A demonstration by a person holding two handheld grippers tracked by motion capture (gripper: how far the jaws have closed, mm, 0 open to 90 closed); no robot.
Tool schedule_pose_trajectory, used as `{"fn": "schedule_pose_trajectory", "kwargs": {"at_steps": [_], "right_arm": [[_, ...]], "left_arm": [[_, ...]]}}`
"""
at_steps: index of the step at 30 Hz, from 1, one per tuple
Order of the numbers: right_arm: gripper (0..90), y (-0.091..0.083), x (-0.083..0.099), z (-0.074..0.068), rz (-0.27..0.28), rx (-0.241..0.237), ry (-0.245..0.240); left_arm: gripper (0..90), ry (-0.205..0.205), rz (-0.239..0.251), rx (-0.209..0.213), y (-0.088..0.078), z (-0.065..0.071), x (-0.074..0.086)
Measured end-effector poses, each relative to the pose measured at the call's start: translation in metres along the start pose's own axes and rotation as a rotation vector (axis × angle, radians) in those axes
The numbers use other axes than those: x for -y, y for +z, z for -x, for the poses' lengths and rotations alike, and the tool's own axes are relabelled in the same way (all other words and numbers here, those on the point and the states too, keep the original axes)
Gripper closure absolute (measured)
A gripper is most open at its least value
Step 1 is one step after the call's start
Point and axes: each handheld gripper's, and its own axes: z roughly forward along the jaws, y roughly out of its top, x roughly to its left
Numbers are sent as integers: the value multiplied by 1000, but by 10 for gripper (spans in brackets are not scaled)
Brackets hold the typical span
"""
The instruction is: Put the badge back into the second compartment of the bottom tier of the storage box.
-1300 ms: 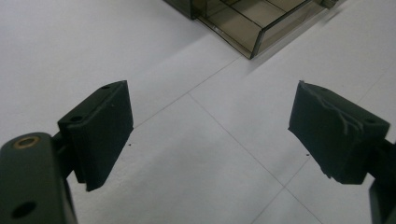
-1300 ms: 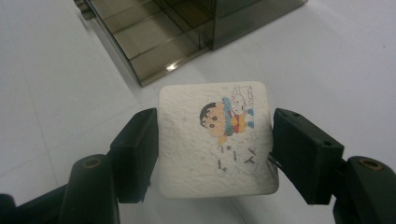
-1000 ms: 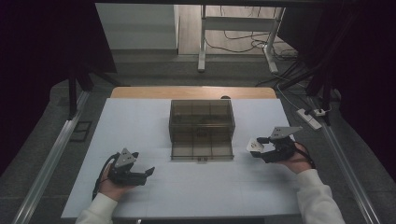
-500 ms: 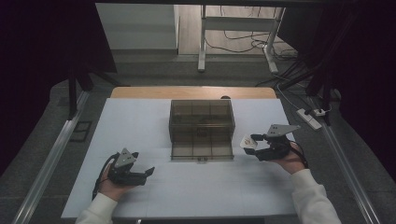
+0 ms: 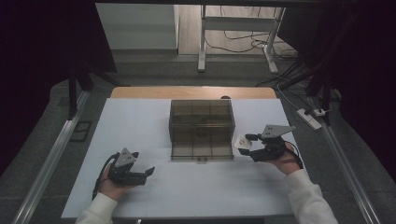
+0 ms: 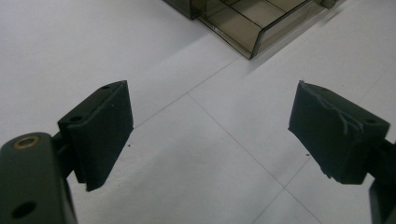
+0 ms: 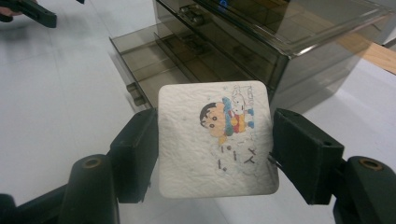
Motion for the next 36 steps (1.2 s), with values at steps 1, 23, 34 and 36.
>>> {"fn": "schedule_pose_trajectory", "kwargs": {"at_steps": [1,23,34,36], "right_arm": [[330,1,-1,-1,2,0,-2],[330,17,-9,-14,18,5,-36],[330,27,-15,-20,6,21,-60],[330,29,-15,-20,10,19,-53]], "left_arm": [[137,0,0,0,0,0,0],[138,0,0,2,-1,1,0],[138,5,7,2,-1,2,-1],[138,3,5,3,-1,2,0]]}}
